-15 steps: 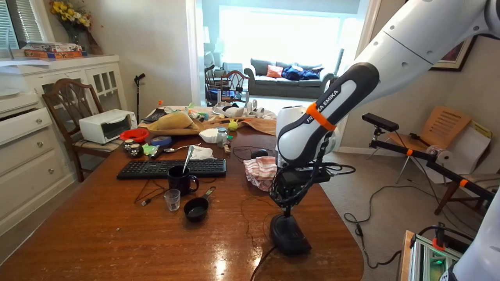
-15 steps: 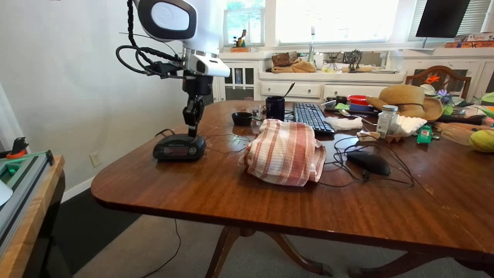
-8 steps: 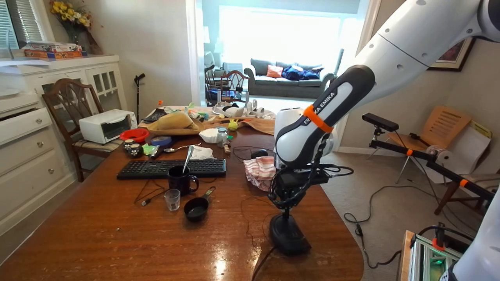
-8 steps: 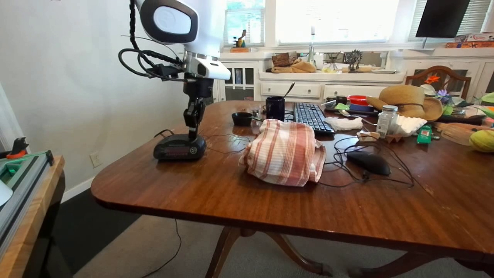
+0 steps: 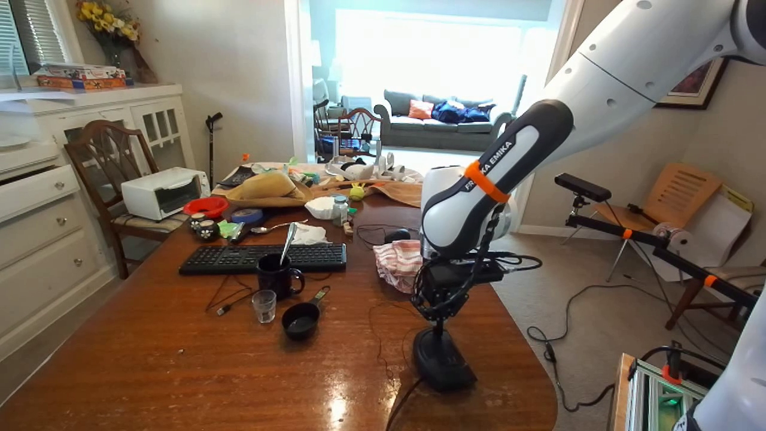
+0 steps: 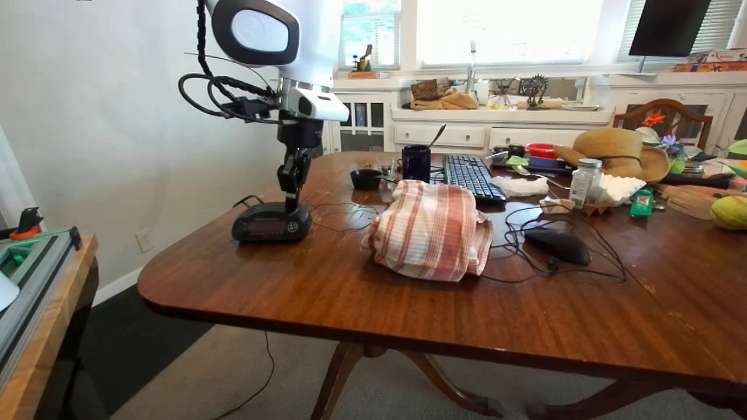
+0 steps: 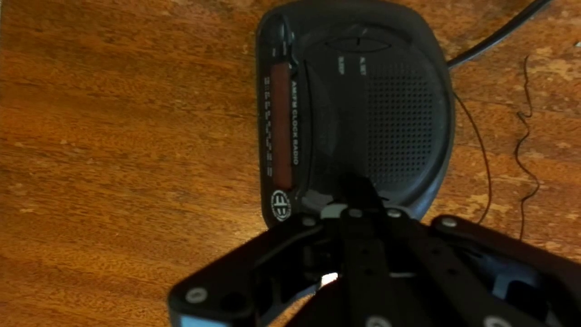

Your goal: Press the button on the right side of the black alarm clock

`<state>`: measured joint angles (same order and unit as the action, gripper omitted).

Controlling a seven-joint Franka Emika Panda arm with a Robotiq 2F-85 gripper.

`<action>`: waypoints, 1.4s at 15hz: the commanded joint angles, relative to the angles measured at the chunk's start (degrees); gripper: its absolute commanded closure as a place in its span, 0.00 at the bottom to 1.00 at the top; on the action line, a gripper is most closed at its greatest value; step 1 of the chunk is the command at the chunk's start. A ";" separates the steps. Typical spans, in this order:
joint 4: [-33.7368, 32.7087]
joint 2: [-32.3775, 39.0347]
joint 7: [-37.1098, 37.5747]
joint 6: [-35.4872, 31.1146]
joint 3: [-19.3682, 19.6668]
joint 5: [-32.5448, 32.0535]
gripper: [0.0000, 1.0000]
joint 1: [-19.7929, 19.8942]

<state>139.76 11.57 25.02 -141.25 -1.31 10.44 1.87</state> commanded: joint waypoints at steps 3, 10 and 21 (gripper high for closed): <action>-0.08 2.30 -3.10 0.31 0.87 3.02 1.00 -0.48; 2.36 -8.26 0.70 1.09 1.62 -0.70 1.00 -1.72; 9.24 -25.02 7.02 7.97 -3.02 -11.15 0.07 -2.99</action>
<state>145.98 -7.60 32.45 -136.19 -3.25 0.91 -0.91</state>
